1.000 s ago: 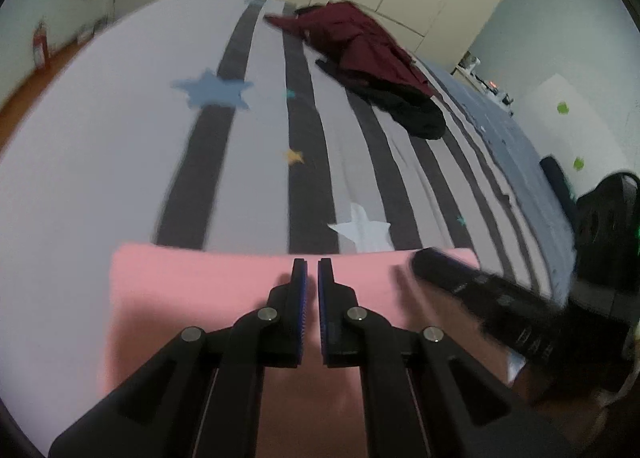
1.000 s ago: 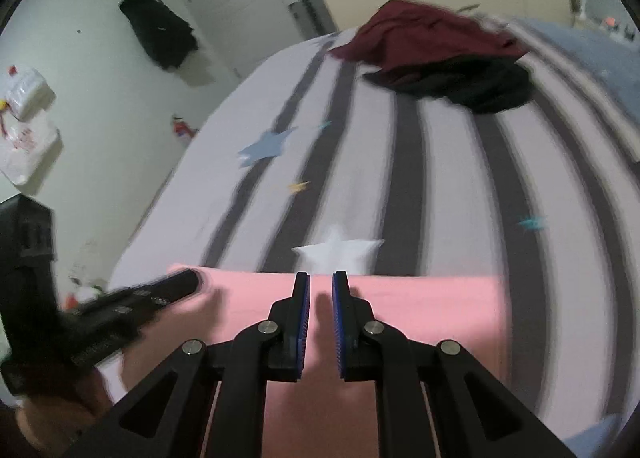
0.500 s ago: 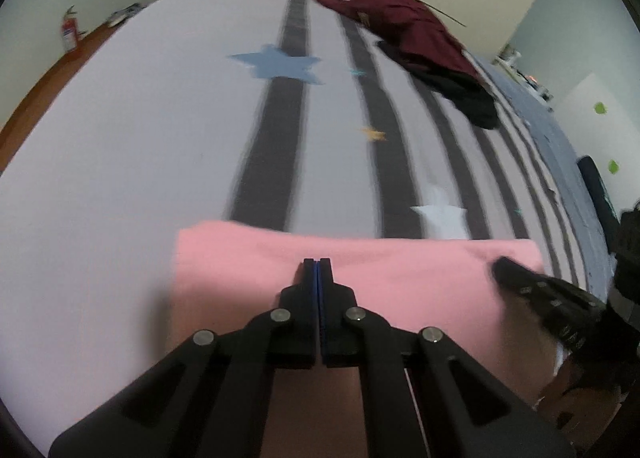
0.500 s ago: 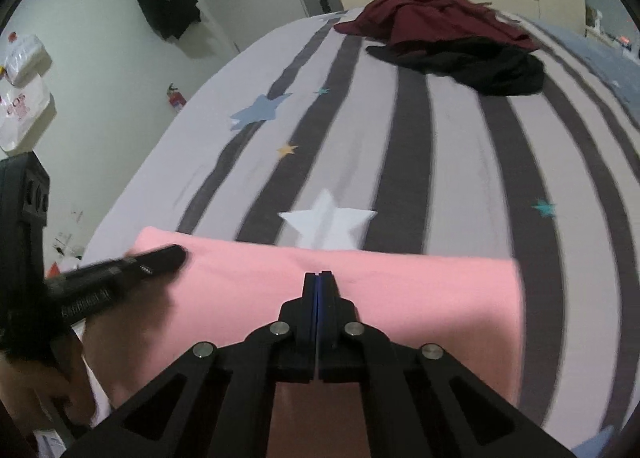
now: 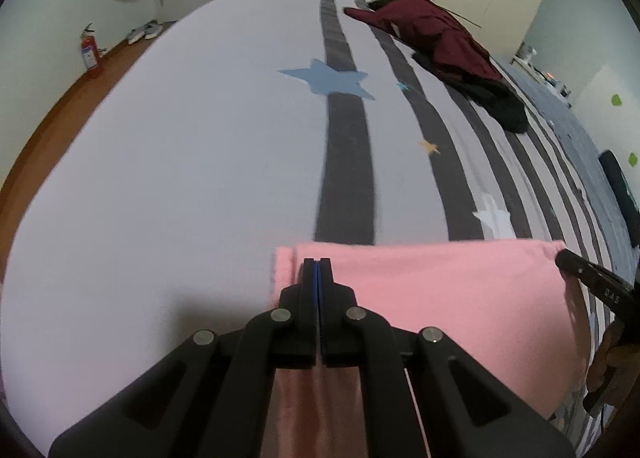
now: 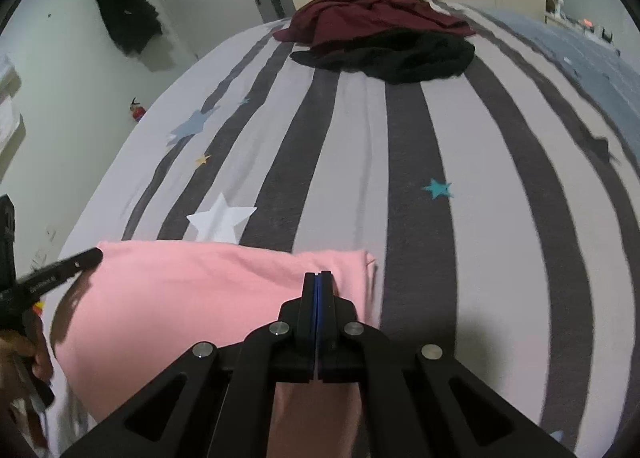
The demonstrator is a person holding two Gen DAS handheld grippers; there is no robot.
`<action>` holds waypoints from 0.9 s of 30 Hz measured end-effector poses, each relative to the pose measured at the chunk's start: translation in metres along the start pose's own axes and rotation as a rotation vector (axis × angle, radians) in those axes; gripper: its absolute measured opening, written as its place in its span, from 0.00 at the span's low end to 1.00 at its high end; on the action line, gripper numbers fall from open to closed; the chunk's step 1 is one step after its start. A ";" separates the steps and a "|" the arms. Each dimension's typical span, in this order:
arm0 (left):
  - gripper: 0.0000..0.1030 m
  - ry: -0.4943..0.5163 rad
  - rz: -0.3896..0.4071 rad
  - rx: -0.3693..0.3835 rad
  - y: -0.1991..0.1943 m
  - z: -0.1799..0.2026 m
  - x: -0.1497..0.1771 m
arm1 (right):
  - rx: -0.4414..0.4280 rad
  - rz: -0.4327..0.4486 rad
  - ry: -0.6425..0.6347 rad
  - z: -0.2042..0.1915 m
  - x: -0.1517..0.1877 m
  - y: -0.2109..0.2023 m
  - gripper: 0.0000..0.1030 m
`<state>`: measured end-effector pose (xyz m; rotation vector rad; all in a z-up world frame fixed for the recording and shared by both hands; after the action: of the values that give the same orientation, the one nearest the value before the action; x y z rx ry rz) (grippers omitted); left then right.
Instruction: Fold clothes
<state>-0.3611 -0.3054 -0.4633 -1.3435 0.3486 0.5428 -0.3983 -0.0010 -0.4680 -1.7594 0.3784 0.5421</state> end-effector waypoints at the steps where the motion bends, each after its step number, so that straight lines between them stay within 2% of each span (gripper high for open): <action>1: 0.02 -0.013 0.012 -0.012 -0.004 -0.004 -0.002 | 0.013 0.007 0.002 0.003 -0.001 -0.004 0.00; 4: 0.02 0.009 0.033 0.057 -0.024 0.017 0.011 | 0.052 0.042 0.073 0.021 -0.006 -0.020 0.03; 6: 0.02 0.023 0.047 0.103 -0.037 0.030 0.020 | 0.050 0.070 0.089 0.019 -0.008 -0.037 0.02; 9: 0.02 0.030 0.056 0.181 -0.057 0.061 0.040 | -0.023 0.073 0.020 -0.019 0.006 -0.057 0.02; 11: 0.02 0.031 0.057 0.227 -0.071 0.081 0.056 | -0.085 0.064 -0.027 -0.053 0.027 -0.071 0.02; 15: 0.02 0.025 0.053 0.261 -0.075 0.114 0.082 | -0.166 0.041 -0.074 -0.103 0.076 -0.091 0.02; 18: 0.02 0.012 0.039 0.275 -0.072 0.120 0.097 | -0.211 0.025 -0.066 -0.119 0.097 -0.090 0.02; 20: 0.02 0.050 0.050 0.270 -0.069 0.128 0.100 | -0.224 0.018 -0.071 -0.122 0.110 -0.085 0.02; 27: 0.02 0.064 0.034 0.250 -0.050 0.128 0.115 | -0.223 0.033 -0.011 -0.110 0.106 -0.065 0.04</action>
<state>-0.2467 -0.1677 -0.4586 -1.1162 0.4768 0.4690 -0.2578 -0.0884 -0.4507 -1.9663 0.3508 0.6369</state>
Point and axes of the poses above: each gripper's, at about its wrist camera, not at the fingertips, and y roughly the way its jaws point, z to its right, x to its underside, the point moved 10 cm from there along y, roughly the way its jaws point, and after that the axes turned 3 degrees about x, right-handed, at the moved point
